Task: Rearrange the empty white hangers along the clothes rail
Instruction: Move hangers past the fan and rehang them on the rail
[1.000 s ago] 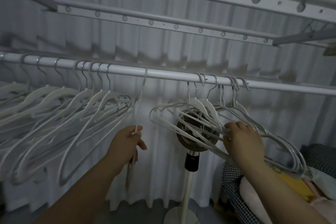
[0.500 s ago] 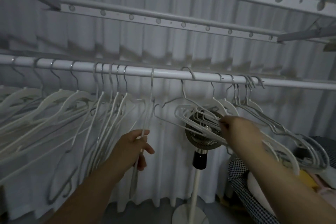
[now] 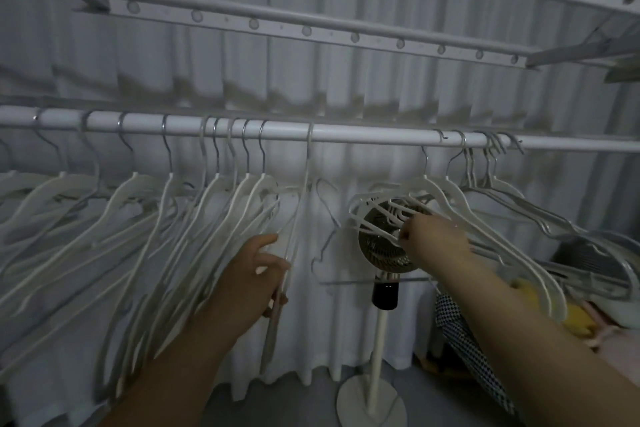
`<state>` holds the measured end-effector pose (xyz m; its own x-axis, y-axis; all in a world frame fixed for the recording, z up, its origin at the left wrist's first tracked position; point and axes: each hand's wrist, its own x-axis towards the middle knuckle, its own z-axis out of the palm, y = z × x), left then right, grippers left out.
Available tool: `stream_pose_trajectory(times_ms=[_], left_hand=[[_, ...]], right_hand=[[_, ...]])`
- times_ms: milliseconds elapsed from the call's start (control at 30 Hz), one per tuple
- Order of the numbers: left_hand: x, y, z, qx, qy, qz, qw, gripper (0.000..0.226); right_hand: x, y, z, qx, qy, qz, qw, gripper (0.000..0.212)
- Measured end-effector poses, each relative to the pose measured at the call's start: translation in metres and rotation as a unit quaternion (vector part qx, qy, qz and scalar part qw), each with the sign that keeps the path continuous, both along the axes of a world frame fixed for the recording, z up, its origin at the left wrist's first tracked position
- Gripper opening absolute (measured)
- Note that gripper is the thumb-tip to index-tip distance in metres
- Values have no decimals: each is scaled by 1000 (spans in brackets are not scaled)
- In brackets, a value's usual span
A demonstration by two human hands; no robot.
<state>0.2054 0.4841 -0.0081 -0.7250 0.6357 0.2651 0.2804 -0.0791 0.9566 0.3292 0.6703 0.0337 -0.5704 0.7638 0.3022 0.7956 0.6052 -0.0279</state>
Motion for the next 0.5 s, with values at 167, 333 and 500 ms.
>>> stream_pose_trajectory(times_ms=[167,333,500], left_hand=[[4,-1,2,-6,183,102,978,41],[42,-8,6,51,281,55,957,13],[82,-5,-2,34,261,-97,960,18]], right_hand=[[43,-6,-15,-162,35,25,986,19],[103,-4,-2,-195,45,76,977,15],[160,-7,12,-247,35,125,960,24]])
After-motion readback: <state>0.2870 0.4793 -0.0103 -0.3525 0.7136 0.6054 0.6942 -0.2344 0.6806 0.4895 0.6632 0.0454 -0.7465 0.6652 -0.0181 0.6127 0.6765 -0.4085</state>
